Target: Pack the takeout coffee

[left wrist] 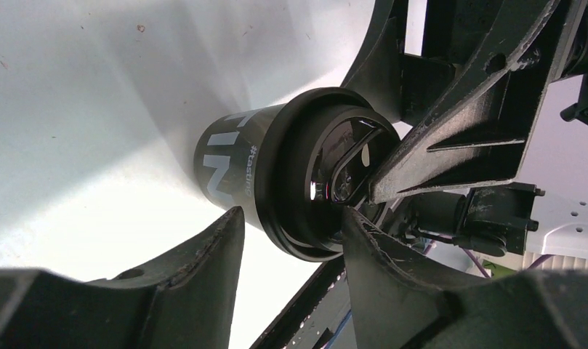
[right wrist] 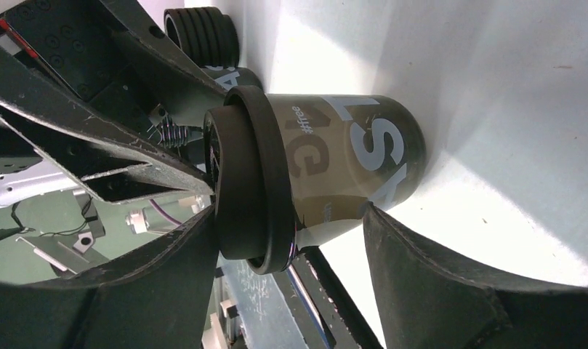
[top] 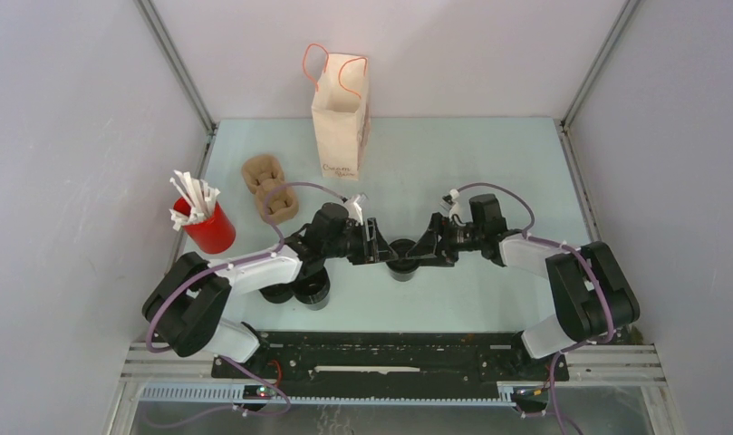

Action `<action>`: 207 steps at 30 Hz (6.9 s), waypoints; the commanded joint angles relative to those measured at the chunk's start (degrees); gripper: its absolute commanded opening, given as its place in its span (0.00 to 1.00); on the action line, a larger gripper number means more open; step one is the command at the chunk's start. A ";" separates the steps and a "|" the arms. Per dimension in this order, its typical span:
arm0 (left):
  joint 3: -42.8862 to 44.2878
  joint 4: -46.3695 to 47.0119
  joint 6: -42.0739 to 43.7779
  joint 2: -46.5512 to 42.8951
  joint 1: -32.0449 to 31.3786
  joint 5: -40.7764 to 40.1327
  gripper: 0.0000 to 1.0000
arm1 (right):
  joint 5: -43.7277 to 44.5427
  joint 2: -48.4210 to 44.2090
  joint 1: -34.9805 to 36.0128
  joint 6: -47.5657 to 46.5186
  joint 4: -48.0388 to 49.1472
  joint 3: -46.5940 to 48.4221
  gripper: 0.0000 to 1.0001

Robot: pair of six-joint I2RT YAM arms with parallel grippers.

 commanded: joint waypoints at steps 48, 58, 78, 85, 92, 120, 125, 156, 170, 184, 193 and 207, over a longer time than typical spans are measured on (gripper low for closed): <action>-3.96 -1.25 0.73 -1.32 -0.96 -4.86 0.46 | 5.15 -11.35 1.01 2.78 -5.02 -2.62 0.78; -3.26 -1.91 0.92 -1.34 -0.95 -4.88 0.46 | 9.53 -13.12 3.61 5.29 -8.35 -1.22 0.56; -2.95 -1.77 1.40 -0.39 -0.92 -4.69 0.46 | 15.79 -9.37 4.92 -0.98 -14.61 6.13 0.57; -3.67 -1.36 1.28 -0.11 -0.95 -4.76 0.43 | 15.51 -7.00 5.00 -0.69 -11.86 4.79 0.43; -4.05 -1.43 1.33 -0.02 -0.97 -4.95 0.41 | 10.40 -3.06 2.10 3.93 -2.05 0.08 0.35; -2.99 -2.62 2.03 0.42 -0.97 -4.99 0.40 | 8.48 -0.89 1.51 -4.99 -10.31 9.47 0.65; -2.90 -2.49 2.01 1.06 -0.97 -4.94 0.40 | 7.50 0.76 1.39 -3.16 -7.39 7.86 0.52; -4.05 -2.00 2.24 2.41 -0.93 -6.20 0.37 | 4.65 10.57 2.87 -3.44 -2.56 11.89 0.59; -4.31 -3.66 0.94 3.12 -0.95 -8.42 0.35 | 8.61 18.45 1.55 0.40 10.09 2.44 0.39; -3.09 -6.31 0.64 4.47 -0.97 -10.30 0.35 | 27.84 16.96 4.67 -3.08 -8.61 5.22 0.36; -2.29 -3.79 1.82 1.96 -2.25 -7.35 0.37 | 18.91 1.65 5.71 -2.89 -5.97 4.83 0.58; 5.50 -9.50 4.13 -2.81 -2.62 -8.87 0.70 | 19.37 -6.41 2.79 -8.75 -14.74 9.55 0.97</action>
